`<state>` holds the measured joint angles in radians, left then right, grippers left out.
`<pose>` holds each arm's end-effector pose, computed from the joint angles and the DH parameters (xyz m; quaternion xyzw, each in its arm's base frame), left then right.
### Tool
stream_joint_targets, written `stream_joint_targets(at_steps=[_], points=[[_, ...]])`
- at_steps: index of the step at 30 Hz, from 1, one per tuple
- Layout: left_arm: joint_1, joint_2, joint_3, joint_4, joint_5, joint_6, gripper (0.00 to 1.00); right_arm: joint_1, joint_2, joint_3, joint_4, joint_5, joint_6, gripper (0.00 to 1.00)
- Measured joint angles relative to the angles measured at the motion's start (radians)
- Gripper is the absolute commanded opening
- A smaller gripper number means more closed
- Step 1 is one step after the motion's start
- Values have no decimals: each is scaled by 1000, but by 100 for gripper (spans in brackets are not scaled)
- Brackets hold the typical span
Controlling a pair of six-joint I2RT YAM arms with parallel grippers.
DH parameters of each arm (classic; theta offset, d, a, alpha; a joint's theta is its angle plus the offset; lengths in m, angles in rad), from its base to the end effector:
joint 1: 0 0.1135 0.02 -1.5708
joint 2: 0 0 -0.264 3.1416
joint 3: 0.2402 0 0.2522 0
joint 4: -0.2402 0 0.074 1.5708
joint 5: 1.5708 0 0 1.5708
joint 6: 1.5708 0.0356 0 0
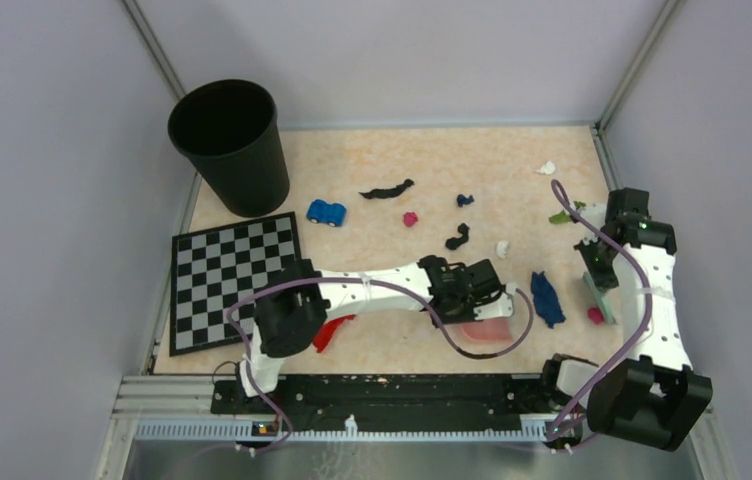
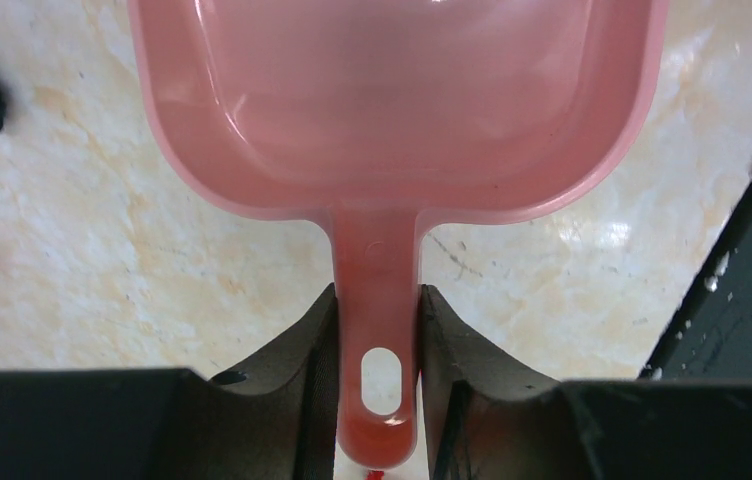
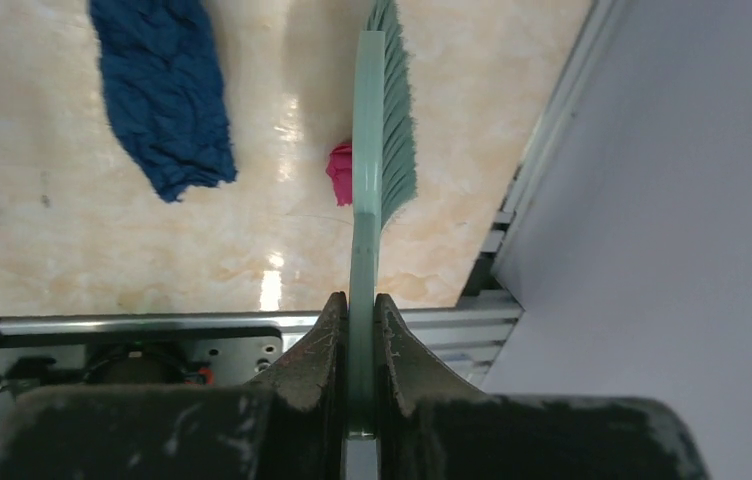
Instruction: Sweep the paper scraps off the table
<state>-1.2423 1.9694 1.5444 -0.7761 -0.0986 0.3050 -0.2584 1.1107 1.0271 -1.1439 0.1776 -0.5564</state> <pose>0.1356 -0.3869 0.2084 0.6795 0.7086 -0.0397 0.1857 0.1807 -0.0543 0.2867 -0.1307 0.9728 -0.1476 0.1216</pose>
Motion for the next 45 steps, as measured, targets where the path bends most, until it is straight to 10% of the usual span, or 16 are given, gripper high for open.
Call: stream_joint_targets(at_steps=[18,27,45], points=[[0,167,187,-6,3,35,3,62,58,162,-205,-591,52,0],[0,66,-32,158,-6,-25,52,62,91,253,-256,-546,79,0],[0,-224,-463,567,38,-50,51,62,150,378,-257,-530,80,0]])
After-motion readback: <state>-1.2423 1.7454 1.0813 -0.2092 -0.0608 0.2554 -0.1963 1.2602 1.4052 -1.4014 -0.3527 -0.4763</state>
